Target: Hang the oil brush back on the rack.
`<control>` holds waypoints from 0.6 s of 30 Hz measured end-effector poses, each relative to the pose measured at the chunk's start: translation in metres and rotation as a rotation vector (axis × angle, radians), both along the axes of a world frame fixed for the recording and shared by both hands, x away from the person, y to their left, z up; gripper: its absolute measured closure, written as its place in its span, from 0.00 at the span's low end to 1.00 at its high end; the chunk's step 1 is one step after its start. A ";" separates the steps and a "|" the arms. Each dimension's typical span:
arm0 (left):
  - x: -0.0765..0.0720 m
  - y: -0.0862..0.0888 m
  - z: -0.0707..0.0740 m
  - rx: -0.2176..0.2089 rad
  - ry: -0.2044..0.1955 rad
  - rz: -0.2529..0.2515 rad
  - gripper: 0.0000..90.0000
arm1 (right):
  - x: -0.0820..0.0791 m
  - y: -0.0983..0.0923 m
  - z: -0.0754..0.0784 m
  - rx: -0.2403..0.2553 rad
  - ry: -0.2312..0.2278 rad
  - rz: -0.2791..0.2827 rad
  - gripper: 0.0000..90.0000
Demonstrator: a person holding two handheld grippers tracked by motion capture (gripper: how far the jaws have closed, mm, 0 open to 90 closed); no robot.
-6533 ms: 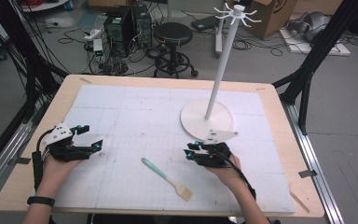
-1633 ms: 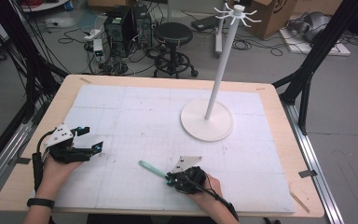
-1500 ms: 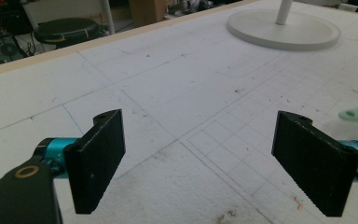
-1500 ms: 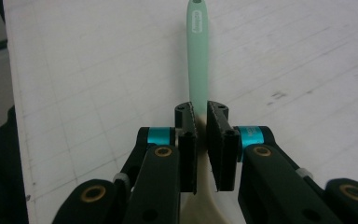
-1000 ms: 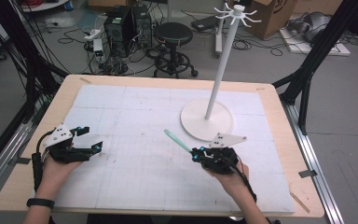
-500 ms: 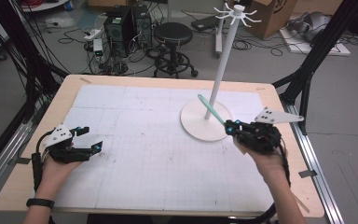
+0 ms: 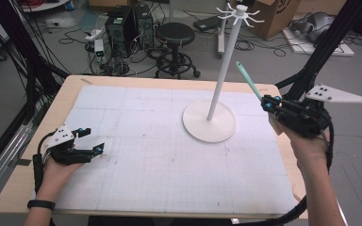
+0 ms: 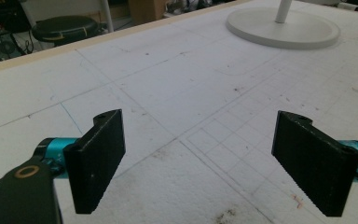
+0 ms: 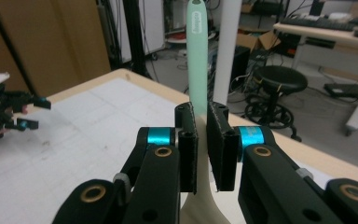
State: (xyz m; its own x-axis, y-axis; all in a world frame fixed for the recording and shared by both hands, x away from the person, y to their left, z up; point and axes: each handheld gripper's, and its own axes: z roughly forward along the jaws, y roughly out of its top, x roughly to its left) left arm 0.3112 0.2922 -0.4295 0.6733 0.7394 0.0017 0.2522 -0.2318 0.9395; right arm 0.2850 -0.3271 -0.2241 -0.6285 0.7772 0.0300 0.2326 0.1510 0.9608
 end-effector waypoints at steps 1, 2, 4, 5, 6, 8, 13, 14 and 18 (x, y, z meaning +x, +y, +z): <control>0.000 0.000 0.000 0.002 0.000 0.000 0.20 | -0.001 -0.002 0.005 -0.003 -0.009 -0.005 0.93; 0.000 0.000 0.000 0.001 -0.001 0.000 0.20 | -0.001 -0.003 0.008 0.000 -0.014 -0.011 0.93; 0.000 0.000 0.000 -0.002 0.000 0.000 0.20 | -0.002 -0.007 0.019 0.012 -0.027 -0.024 0.93; 0.000 0.000 0.000 -0.002 -0.001 0.000 0.20 | -0.002 -0.007 0.019 0.012 -0.027 -0.024 0.93; 0.000 0.000 0.000 -0.001 -0.002 0.000 0.20 | -0.002 -0.009 0.022 0.014 -0.033 -0.026 0.93; 0.000 0.001 0.000 0.000 -0.003 0.000 0.20 | -0.003 -0.010 0.028 0.020 -0.039 -0.033 0.93; 0.000 0.000 0.000 -0.002 -0.002 -0.001 0.20 | -0.002 -0.011 0.042 0.025 -0.058 -0.047 0.93; 0.000 0.000 0.000 -0.003 -0.002 -0.001 0.20 | -0.001 -0.011 0.043 0.025 -0.065 -0.051 0.93; 0.000 0.001 0.000 -0.005 -0.004 0.002 0.20 | 0.001 -0.011 0.052 0.034 -0.081 -0.056 0.93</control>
State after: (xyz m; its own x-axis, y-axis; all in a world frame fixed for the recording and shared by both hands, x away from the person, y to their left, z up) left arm 0.3114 0.2933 -0.4293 0.6718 0.7407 0.0007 0.2492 -0.2269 0.9415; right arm 0.2857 -0.3383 -0.1722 -0.5858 0.8104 0.0083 0.1612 0.1065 0.9812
